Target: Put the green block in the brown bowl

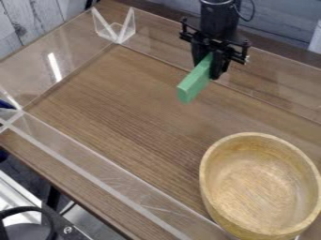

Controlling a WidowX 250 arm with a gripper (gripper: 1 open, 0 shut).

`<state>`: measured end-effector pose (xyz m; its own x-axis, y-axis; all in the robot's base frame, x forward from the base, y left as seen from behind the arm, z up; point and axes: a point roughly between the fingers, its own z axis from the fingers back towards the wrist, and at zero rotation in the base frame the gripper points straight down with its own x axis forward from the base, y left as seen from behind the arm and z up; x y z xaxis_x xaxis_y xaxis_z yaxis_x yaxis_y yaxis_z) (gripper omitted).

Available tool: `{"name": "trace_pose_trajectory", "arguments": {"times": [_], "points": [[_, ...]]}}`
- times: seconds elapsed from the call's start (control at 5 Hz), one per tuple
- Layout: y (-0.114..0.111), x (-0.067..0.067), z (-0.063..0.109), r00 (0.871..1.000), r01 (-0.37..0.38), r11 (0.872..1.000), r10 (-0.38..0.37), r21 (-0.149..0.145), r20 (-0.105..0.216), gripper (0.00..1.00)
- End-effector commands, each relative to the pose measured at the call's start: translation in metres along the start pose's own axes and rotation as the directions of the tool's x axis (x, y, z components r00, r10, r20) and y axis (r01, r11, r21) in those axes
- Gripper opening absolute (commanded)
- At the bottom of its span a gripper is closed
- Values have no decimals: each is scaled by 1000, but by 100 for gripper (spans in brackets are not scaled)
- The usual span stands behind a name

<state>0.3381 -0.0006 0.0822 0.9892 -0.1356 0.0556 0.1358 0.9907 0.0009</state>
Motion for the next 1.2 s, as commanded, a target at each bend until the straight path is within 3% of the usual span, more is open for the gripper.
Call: {"name": "trace_pose_trajectory", "arguments": {"times": [0.0, 1.0], "points": [[0, 4, 29, 995, 6, 1000, -6, 9, 97, 0], [7, 8, 28, 990, 2, 1000, -3, 4, 141, 0]]}}
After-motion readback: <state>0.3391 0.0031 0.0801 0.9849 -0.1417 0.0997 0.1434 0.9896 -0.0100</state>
